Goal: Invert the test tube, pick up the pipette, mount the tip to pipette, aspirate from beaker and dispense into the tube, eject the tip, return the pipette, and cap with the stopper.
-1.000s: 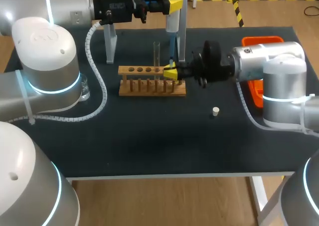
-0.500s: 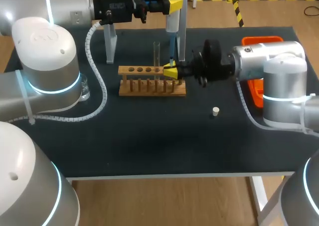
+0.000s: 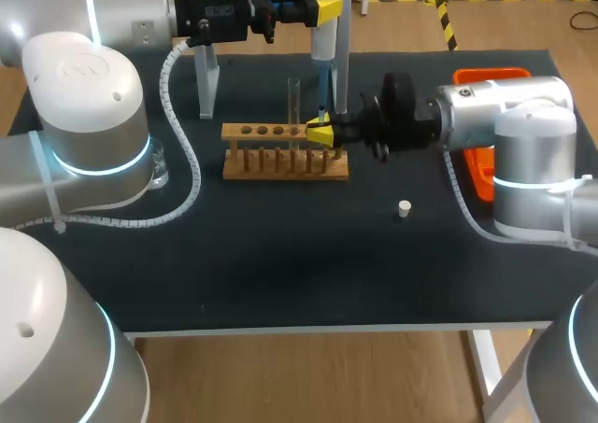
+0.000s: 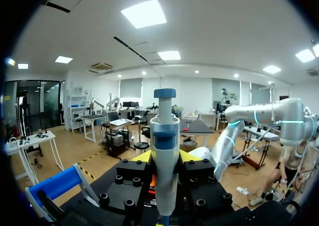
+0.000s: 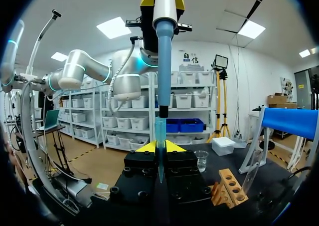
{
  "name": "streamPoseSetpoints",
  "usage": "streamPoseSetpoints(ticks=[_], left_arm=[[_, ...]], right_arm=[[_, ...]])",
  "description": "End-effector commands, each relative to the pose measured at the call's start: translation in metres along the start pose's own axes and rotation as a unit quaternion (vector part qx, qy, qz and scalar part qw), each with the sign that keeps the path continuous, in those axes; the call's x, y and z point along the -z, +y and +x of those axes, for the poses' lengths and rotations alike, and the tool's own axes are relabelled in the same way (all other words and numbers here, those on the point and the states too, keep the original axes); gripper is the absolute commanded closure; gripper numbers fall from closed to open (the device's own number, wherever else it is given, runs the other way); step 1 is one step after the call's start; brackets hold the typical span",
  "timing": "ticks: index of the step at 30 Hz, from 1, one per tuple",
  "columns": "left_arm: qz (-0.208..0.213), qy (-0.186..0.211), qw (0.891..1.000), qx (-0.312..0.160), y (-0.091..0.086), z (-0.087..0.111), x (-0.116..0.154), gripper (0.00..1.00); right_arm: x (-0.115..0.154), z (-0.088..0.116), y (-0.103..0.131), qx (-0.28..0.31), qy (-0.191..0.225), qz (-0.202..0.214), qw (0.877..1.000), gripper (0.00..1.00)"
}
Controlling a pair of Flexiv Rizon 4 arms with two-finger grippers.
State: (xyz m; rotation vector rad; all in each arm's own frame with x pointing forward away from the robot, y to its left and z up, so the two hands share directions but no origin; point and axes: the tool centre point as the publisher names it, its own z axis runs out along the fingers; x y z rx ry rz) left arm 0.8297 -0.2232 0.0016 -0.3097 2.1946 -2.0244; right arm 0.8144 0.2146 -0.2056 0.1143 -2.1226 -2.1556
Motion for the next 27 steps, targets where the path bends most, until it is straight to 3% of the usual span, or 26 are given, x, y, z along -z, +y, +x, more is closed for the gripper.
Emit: streamPoseSetpoints(ticks=[1, 27], left_arm=[[-0.001, -0.001, 1.0, 0.0, -0.0006, 0.0003, -0.0005, 1.0], [-0.001, -0.001, 1.0, 0.0, -0.0006, 0.0003, -0.0005, 1.0]], right_arm=[[0.0013, 0.0007, 0.0017, 0.0, -0.001, 0.001, 1.0, 1.0], [0.002, -0.0023, 0.0012, -0.001, 0.002, 0.005, 1.0, 1.0]])
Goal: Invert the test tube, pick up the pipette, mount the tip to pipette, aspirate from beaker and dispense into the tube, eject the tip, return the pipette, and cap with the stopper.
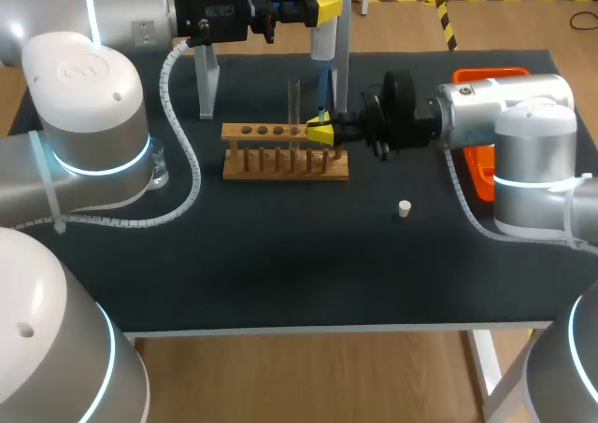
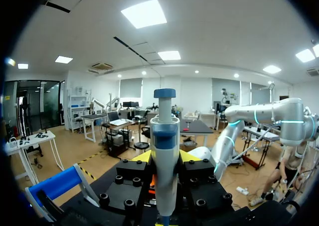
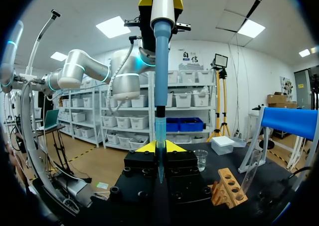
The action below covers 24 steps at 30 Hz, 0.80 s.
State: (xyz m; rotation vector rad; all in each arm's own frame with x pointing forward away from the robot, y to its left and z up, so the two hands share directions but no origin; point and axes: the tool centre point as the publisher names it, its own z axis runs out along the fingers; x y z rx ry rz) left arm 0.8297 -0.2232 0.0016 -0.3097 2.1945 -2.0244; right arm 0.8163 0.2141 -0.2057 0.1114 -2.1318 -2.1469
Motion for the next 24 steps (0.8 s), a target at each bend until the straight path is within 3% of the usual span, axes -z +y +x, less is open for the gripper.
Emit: streamPoseSetpoints(ticks=[1, 24], left_arm=[[-0.001, -0.001, 1.0, 0.0, -0.0005, 0.0003, -0.0005, 1.0], [-0.001, -0.001, 1.0, 0.0, -0.0005, 0.0003, -0.0005, 1.0]], right_arm=[[0.0013, -0.0003, 0.0014, 0.0, 0.004, 0.002, 1.0, 1.0], [-0.0055, 0.0004, 0.0019, -0.004, 0.007, 0.0, 1.0, 1.0]])
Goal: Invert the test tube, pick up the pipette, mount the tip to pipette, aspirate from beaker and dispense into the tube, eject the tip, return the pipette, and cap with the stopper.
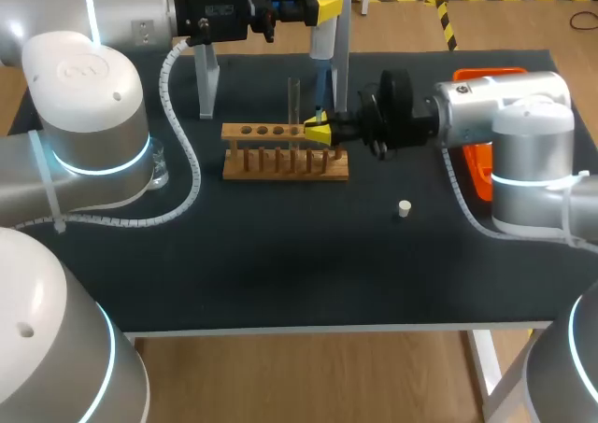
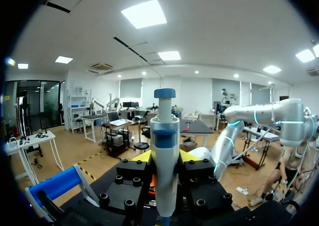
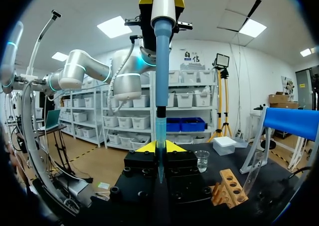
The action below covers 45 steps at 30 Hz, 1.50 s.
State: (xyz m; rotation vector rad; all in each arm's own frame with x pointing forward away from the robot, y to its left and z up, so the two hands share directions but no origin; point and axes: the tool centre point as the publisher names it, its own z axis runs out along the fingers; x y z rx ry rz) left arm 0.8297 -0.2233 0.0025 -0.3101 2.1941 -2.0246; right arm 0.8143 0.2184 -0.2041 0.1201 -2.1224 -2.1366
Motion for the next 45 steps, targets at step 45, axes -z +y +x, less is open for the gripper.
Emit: streamPoseSetpoints(ticks=[45], left_arm=[[-0.001, -0.001, 1.0, 0.0, 0.0, 0.0, -0.001, 1.0]], right_arm=[[-0.002, -0.004, 0.019, 0.002, -0.009, -0.02, 1.0, 1.0]])
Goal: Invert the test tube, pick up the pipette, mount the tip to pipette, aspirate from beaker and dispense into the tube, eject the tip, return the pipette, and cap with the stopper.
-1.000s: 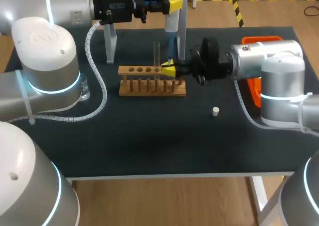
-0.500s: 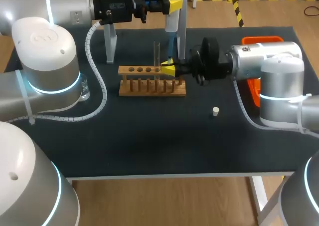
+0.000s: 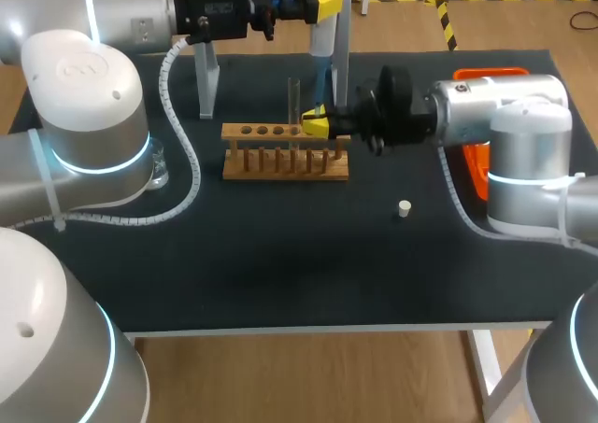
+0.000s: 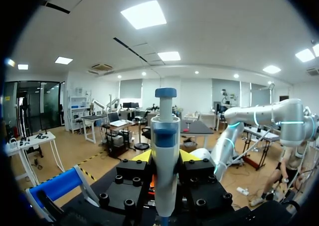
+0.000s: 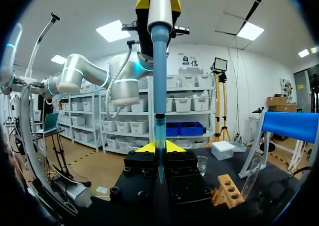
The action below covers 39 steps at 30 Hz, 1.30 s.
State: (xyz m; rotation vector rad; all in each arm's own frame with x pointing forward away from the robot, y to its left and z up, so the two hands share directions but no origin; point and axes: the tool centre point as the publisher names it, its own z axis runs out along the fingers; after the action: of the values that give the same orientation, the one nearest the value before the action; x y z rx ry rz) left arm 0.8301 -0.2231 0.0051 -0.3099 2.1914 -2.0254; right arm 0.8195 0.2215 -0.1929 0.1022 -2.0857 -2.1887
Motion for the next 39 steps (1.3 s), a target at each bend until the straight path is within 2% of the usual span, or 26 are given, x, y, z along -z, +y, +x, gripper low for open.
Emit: streamPoseSetpoints(ticks=[1, 17, 24, 25, 26, 27, 39], left_arm=[[-0.002, 0.0, 1.0, 0.001, 0.003, 0.001, -0.001, 1.0], [-0.002, 0.0, 1.0, 0.001, 0.003, 0.001, -0.001, 1.0], [-0.002, 0.0, 1.0, 0.001, 0.003, 0.001, -0.001, 1.0], [-0.002, 0.0, 1.0, 0.001, 0.003, 0.001, -0.001, 1.0], [-0.002, 0.0, 1.0, 0.001, 0.003, 0.001, -0.001, 1.0], [-0.002, 0.0, 1.0, 0.001, 0.003, 0.001, -0.001, 1.0], [-0.002, 0.0, 1.0, 0.001, 0.003, 0.001, -0.001, 1.0]], right_arm=[[0.0, 0.001, 0.008, 0.001, -0.001, 0.001, 1.0, 1.0], [0.003, -0.004, 0.034, 0.015, 0.0, 0.001, 1.0, 1.0], [0.005, -0.003, 0.031, 0.015, 0.002, 0.008, 1.0, 1.0], [0.005, -0.002, 0.029, 0.015, 0.001, 0.012, 1.0, 0.85], [0.005, -0.002, 0.027, 0.014, 0.001, 0.013, 1.0, 0.55], [0.006, -0.002, 0.025, 0.013, 0.002, 0.015, 1.0, 0.0], [0.028, 0.013, 0.001, 0.012, 0.013, 0.033, 0.999, 0.0]])
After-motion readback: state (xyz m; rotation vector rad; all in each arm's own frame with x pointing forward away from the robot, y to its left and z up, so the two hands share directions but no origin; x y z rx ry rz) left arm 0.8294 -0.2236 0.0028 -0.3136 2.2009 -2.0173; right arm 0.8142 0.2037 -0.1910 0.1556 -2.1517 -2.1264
